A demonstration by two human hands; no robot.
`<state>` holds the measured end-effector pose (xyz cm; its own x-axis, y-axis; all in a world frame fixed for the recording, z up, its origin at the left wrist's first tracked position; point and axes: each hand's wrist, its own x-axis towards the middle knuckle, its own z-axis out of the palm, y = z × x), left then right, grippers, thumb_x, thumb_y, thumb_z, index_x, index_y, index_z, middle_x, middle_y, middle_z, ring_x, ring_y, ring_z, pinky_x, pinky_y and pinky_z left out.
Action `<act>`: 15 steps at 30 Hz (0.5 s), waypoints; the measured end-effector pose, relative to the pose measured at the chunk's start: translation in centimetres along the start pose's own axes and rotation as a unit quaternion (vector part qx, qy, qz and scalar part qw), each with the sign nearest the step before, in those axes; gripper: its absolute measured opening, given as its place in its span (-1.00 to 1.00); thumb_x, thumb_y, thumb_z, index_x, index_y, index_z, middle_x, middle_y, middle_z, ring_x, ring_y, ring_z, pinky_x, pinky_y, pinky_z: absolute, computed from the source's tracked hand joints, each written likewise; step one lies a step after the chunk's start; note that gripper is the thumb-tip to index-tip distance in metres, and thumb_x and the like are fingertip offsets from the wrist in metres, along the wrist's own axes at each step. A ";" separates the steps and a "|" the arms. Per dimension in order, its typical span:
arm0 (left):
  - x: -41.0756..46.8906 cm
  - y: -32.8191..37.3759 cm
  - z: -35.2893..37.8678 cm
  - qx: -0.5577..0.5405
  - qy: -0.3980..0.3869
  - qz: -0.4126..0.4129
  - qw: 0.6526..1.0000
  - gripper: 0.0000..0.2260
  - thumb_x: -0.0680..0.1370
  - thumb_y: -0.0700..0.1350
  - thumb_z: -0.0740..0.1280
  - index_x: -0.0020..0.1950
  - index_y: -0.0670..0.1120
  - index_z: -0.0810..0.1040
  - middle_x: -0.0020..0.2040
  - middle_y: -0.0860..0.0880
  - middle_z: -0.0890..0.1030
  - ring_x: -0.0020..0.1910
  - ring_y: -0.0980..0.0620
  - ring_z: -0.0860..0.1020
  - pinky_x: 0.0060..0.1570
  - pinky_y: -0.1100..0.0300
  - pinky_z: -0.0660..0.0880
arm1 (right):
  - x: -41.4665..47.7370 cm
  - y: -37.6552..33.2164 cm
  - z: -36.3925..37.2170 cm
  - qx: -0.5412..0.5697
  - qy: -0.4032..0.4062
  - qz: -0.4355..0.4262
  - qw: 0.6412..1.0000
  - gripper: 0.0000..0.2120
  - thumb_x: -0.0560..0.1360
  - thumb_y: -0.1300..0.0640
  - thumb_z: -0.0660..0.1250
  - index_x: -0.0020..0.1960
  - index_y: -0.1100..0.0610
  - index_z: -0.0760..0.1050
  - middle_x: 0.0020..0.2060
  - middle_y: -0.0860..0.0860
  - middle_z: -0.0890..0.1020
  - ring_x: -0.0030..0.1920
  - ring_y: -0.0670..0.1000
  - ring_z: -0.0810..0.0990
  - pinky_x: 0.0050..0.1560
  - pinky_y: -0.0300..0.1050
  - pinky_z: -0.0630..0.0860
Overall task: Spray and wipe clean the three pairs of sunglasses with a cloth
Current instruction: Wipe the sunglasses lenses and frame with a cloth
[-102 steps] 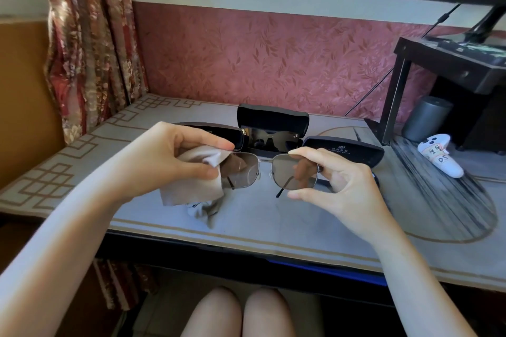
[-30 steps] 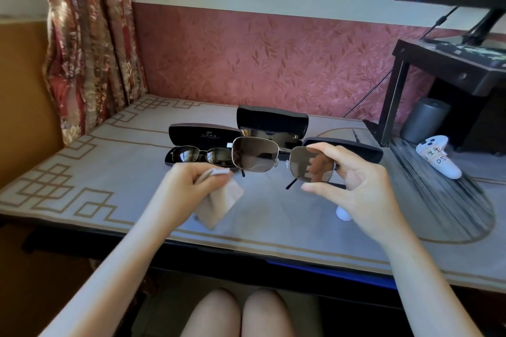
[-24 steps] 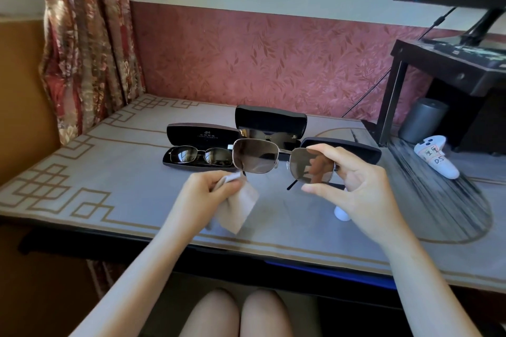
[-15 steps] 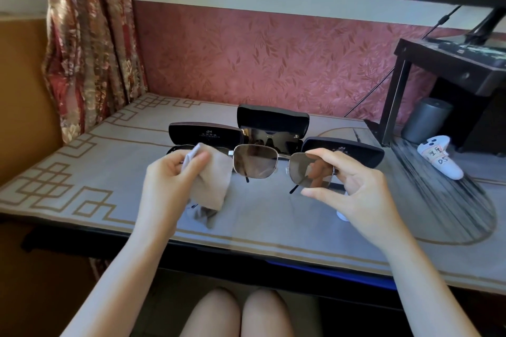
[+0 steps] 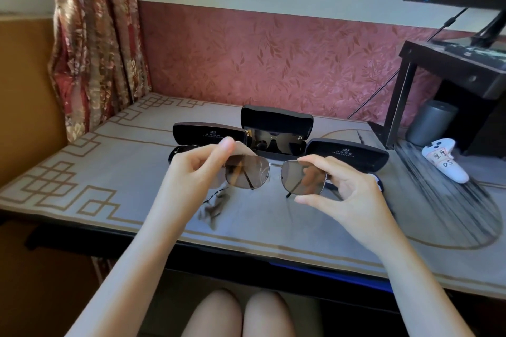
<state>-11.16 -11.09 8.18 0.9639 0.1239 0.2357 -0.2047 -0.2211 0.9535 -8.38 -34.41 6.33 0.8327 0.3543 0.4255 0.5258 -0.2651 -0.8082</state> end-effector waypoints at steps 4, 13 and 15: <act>0.4 0.1 -1.0 -0.016 -0.044 -0.021 0.999 -0.62 0.63 0.13 0.12 -0.05 0.07 0.72 -0.25 -0.12 0.66 -0.10 0.13 0.57 0.01 0.19 0.37 | 0.1 -0.2 0.0 0.010 0.002 -0.001 1.000 -0.53 0.34 0.27 0.54 0.19 -0.01 0.58 -0.17 -0.03 0.57 -0.07 -0.01 0.54 0.22 0.00 0.44; 1.1 1.2 -2.6 0.057 -0.101 -0.015 0.993 -0.82 0.37 -0.19 0.52 -0.05 -0.03 0.68 -0.17 0.03 0.73 -0.23 0.20 0.66 -0.24 0.44 0.51 | 0.0 -0.5 -0.2 0.029 -0.003 -0.009 1.000 -0.54 0.33 0.29 0.55 0.16 -0.03 0.60 -0.17 -0.01 0.58 -0.10 0.03 0.55 0.18 0.01 0.44; 1.2 0.9 -2.6 0.084 -0.084 0.000 0.993 -0.87 0.36 -0.15 0.53 -0.13 -0.02 0.69 -0.22 0.05 0.72 -0.22 0.19 0.66 -0.20 0.45 0.51 | 0.0 -0.6 -0.2 0.027 -0.006 -0.011 1.000 -0.54 0.33 0.31 0.54 0.16 0.00 0.59 -0.19 -0.03 0.58 -0.10 0.02 0.55 0.19 0.00 0.44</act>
<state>-10.67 -8.67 9.79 0.9817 -0.0359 0.1872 -0.1866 -0.3810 0.9055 -8.63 -34.41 6.86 0.8187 0.3704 0.4388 0.5335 -0.2081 -0.8198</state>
